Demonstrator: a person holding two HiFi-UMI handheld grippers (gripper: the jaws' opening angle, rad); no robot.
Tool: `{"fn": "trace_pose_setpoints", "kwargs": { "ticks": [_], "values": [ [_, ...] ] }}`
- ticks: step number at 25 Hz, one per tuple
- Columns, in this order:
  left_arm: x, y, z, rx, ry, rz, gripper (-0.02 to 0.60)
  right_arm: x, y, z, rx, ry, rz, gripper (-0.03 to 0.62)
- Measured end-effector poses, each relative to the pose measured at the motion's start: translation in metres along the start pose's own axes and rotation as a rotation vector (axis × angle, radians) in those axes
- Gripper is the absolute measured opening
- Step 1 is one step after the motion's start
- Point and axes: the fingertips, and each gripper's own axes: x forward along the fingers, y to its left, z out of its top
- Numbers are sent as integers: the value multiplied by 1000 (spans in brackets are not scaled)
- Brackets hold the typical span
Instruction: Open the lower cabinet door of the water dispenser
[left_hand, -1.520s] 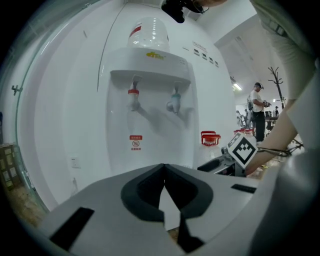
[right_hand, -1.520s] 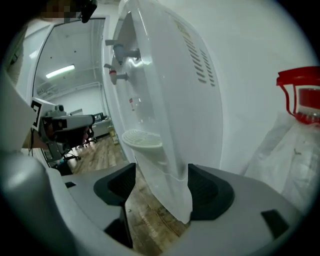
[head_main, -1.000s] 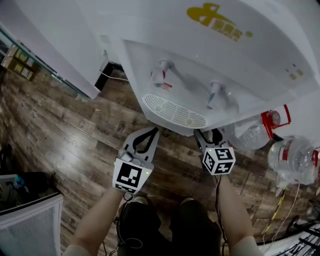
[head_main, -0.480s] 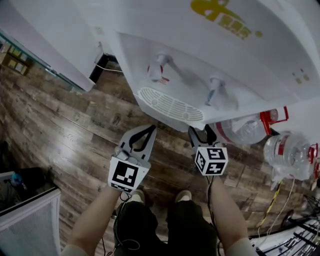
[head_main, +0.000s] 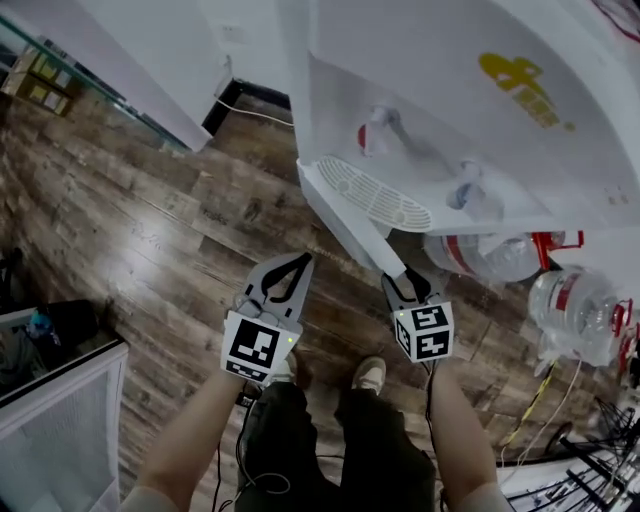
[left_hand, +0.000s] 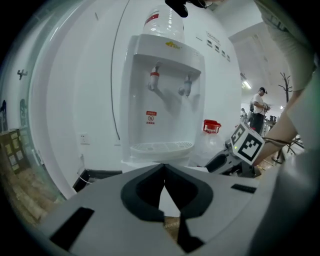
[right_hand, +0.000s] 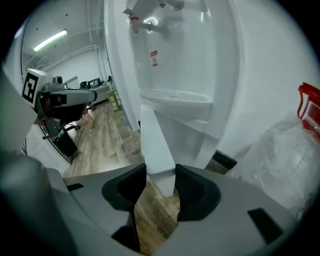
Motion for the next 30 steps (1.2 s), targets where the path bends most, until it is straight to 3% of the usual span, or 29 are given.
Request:
{"fn": "trace_pose_setpoints", "kwargs": {
  "ticks": [7, 12, 30],
  "values": [
    [-53, 18, -25, -59, 75, 45, 6, -3, 74, -11, 17, 84, 107, 176],
    [-91, 33, -46, -88, 125, 83, 6, 2, 120, -10, 87, 107, 160, 176],
    [-173, 90, -93, -227, 142, 184, 6, 60, 258, 41, 16, 130, 342, 144]
  ]
}}
